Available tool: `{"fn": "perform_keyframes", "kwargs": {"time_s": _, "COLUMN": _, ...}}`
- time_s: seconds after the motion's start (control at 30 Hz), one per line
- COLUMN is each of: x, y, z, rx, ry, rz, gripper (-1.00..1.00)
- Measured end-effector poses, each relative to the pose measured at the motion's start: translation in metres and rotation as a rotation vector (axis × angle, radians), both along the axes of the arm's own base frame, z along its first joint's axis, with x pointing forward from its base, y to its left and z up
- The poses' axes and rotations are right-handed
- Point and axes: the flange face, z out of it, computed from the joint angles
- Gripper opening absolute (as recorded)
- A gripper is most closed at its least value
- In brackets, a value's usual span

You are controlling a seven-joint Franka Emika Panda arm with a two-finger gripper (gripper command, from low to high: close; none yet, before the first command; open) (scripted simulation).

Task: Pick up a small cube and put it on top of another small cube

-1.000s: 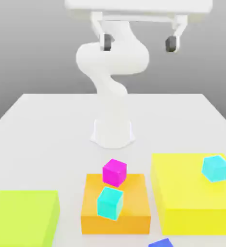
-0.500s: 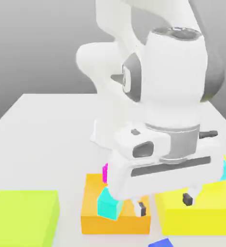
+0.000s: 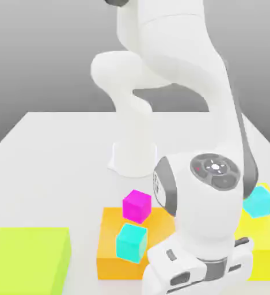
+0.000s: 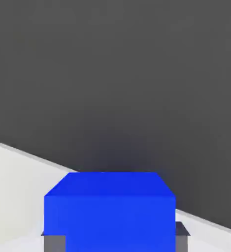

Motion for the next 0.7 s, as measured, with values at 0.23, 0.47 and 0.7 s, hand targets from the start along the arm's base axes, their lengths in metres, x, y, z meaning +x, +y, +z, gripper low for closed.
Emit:
{"fn": "perform_keyframes", "kwargs": {"time_s": 0.23, "x": -0.031, "y": 0.048, "z": 0.086, "rx": 0.007, "ry": 0.001, "rz": 0.034, "gripper": -1.0}}
{"fn": "perform_keyframes", "kwargs": {"time_s": 0.47, "x": -0.121, "y": 0.14, "z": 0.153, "rx": 0.009, "ry": 0.004, "rz": 0.134, "gripper": -1.0}}
{"fn": "perform_keyframes", "kwargs": {"time_s": 0.7, "x": -0.19, "y": 0.169, "z": 0.168, "rx": 0.002, "ry": 0.001, "rz": 0.164, "gripper": -1.0}}
